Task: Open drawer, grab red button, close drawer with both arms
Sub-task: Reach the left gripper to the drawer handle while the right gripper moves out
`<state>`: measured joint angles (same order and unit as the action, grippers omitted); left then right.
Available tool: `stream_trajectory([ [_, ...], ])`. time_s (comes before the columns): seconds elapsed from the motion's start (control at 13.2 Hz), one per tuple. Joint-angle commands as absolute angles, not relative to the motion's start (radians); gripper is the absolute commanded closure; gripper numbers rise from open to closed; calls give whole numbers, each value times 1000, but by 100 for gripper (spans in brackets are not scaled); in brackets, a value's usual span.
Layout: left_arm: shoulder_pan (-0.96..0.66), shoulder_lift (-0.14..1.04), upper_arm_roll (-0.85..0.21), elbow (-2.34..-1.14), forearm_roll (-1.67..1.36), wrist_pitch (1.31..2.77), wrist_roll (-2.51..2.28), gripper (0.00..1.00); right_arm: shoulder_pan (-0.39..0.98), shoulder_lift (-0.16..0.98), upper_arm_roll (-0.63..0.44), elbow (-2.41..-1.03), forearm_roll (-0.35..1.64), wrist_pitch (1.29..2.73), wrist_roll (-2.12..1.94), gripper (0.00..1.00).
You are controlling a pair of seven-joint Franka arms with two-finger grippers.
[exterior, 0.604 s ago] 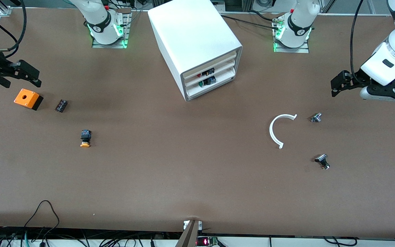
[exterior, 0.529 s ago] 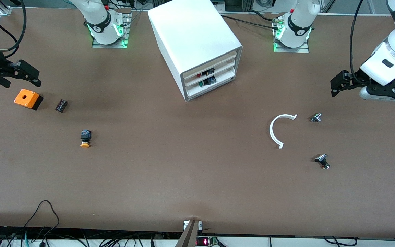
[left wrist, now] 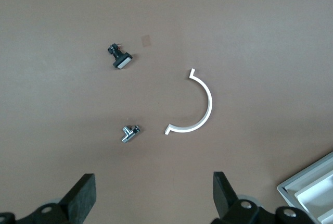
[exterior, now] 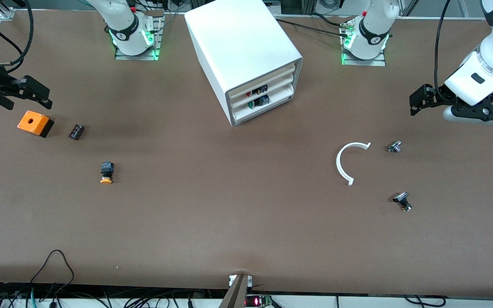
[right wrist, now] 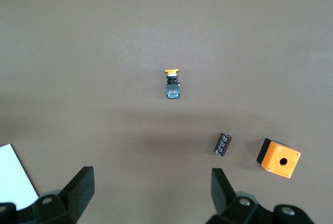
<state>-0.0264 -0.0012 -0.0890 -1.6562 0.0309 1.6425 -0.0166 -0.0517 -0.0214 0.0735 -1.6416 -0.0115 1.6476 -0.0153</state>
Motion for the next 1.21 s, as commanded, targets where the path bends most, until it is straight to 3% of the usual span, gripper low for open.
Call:
stream_trajectory([
  [0.0,-18,12,-92,-1621,14,1612,-17,1,-48,0,71,-1618,-28,1625,-29,1],
  [0.38,-31,49,-106,-1624,-185,1540,-5,1,-40,20,77,-1640,-25,1615,-12,1],
  [1.13,-31,375,-258,-1657,-699,1480,265,1,37,167,83,-1637,18,1680,127,1],
])
